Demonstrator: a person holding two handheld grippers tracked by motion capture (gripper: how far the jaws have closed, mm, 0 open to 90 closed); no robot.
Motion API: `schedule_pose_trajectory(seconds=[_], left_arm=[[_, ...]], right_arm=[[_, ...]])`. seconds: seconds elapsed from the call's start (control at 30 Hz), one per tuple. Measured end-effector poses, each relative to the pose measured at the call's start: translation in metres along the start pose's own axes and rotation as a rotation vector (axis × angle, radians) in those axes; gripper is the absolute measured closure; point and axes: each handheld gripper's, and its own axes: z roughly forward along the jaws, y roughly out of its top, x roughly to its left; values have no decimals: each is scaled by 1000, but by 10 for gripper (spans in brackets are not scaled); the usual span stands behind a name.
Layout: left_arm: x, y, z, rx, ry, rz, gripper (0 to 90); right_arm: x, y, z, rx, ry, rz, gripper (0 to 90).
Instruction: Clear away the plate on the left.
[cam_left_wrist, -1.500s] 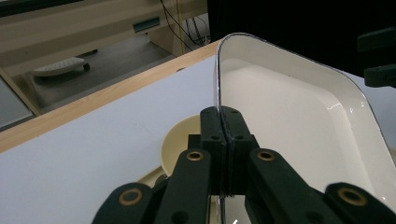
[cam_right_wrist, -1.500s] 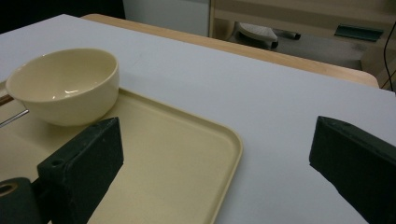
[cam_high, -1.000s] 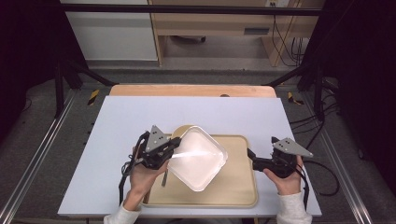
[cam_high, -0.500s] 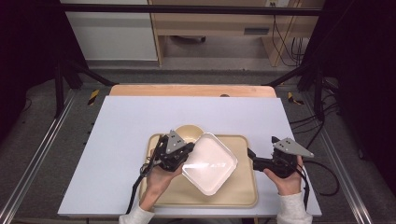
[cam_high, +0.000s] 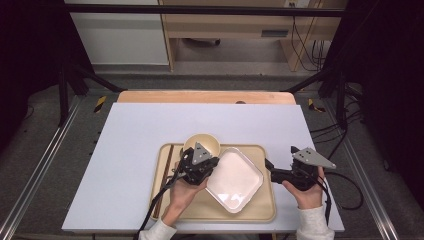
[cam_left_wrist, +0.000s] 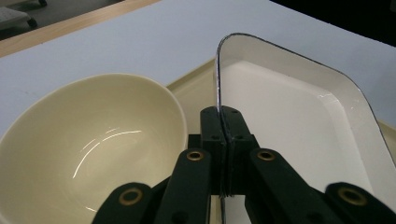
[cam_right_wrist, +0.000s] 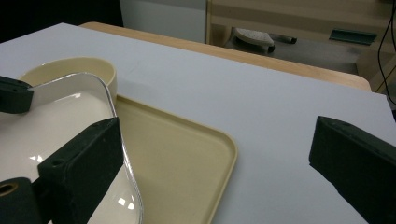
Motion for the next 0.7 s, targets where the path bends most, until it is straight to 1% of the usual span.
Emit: schedule_pose_trajectory(seconds=[0.13,0.23,0.4,0.53,0.57,0.7], left_arm=[[-3,-1,6,10,-9,-2,891],[-4,-3,10,15,-16,-11,890],[-4,-4,15,25,-21,-14,890],[-5,-6,21,33,-32,-28,891],[-5,-7,22,35,-42,-35,891],[-4,-7,26,40,-43,-44,890]], right_arm=[[0,0,0,-4,0,1,34],[0,0,-1,-5,-1,1,34],[1,1,-1,-4,3,0,34],[1,1,-1,-6,2,2,34],[0,1,-1,-6,0,0,34],[0,1,-1,-6,1,1,34]])
